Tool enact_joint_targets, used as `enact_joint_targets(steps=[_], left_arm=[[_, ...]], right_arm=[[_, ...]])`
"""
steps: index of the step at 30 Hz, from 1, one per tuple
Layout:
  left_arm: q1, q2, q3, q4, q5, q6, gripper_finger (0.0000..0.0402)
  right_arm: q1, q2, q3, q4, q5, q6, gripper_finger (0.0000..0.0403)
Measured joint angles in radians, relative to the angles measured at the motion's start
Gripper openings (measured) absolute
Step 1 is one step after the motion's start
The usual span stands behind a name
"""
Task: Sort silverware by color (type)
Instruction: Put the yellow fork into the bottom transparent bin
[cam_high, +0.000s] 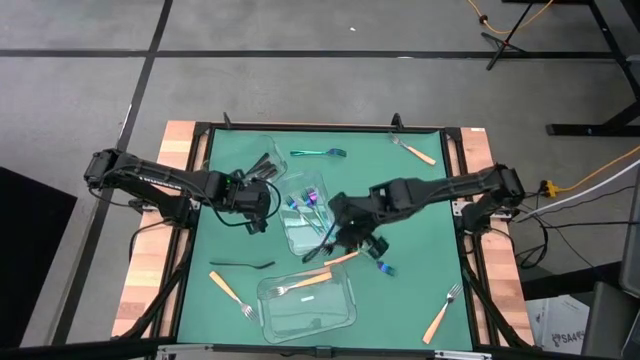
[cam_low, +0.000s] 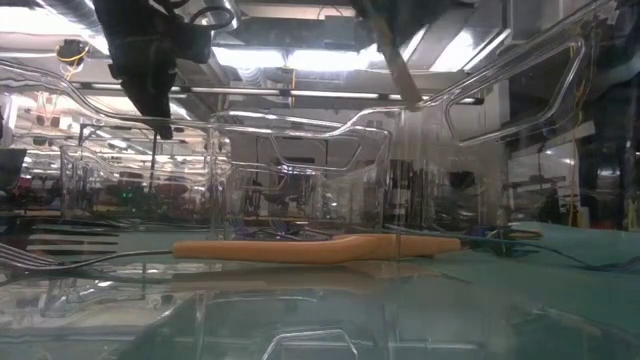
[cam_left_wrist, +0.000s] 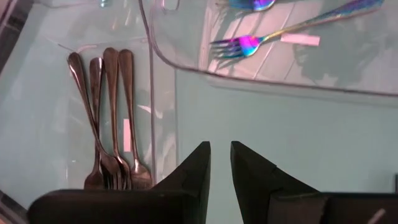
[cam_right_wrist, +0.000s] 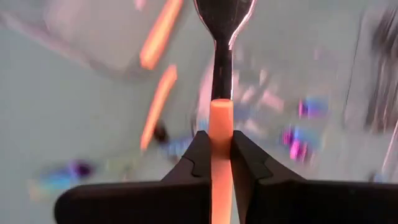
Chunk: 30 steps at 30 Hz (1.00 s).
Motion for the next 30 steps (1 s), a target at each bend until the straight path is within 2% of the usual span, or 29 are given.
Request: enact_joint_targets(steps=[7, 15, 20, 30], left_arm=[[0.000, 0.000, 0.000, -0.059, 0.001, -0.034, 0.0057], [-0.052, 0.000, 0.000, -0.073, 0.001, -0.059, 0.0057], [-0.091, 0.000, 0.000, -0.072, 0.001, -0.084, 0.0057], [-0.169, 0.000, 0.000, -0.064, -0.010, -0.138, 0.0057]], right_arm=[[0.083, 0.000, 0.000, 0.208, -0.065, 0.016, 0.0014], [0.153, 0.006, 0.000, 0.435, -0.072, 0.223, 0.0014], [0.184, 0.031, 0.001, 0.503, -0.073, 0.302, 0.0014], [0.194, 0.181, 0.000, 0.516, -0.072, 0.319, 0.0014]])
